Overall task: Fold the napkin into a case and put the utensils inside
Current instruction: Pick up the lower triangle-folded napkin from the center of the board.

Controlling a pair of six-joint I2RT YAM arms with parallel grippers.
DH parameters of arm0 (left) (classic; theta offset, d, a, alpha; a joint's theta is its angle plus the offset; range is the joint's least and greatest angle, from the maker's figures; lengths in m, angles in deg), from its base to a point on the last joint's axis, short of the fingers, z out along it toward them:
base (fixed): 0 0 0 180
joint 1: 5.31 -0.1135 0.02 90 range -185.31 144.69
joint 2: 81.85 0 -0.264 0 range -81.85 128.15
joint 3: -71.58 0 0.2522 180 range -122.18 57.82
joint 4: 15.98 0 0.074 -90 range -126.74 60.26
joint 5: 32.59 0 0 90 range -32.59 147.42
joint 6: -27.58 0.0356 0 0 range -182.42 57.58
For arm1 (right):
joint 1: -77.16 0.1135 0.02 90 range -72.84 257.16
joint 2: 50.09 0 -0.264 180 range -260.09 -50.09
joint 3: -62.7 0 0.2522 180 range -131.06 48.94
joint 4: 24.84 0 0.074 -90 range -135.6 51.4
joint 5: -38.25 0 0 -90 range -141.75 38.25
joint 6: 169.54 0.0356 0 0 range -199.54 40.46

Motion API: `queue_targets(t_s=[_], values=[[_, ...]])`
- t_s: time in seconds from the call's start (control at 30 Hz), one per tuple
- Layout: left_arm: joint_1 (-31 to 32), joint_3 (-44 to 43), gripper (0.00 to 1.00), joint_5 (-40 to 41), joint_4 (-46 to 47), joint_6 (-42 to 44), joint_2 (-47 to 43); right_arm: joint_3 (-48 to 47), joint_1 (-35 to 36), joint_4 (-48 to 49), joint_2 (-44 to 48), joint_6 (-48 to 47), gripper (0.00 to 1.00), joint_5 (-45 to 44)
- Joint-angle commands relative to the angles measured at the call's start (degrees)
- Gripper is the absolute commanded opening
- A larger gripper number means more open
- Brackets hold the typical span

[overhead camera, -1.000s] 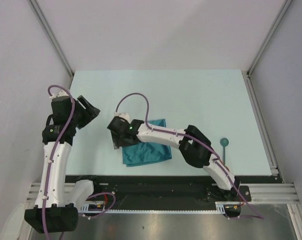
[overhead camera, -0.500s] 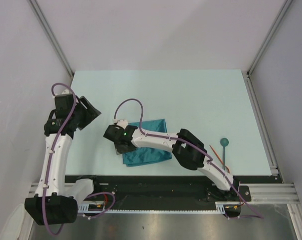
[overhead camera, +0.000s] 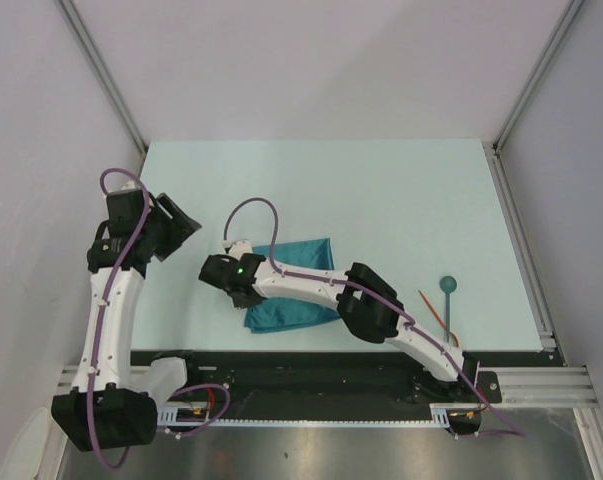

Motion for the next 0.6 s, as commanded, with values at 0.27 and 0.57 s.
queue_targets(t_s=[0.27, 0.57], values=[[-1.5, 7.0, 0.68, -10.9, 8.2, 0.5, 0.0, 14.9, -1.8, 13.9, 7.5, -4.7, 0.00, 4.4], [-1.8, 9.8, 0.67, -12.8, 10.4, 0.1, 0.1, 18.6, -3.0, 16.6, 11.5, -5.4, 0.30, 7.9]])
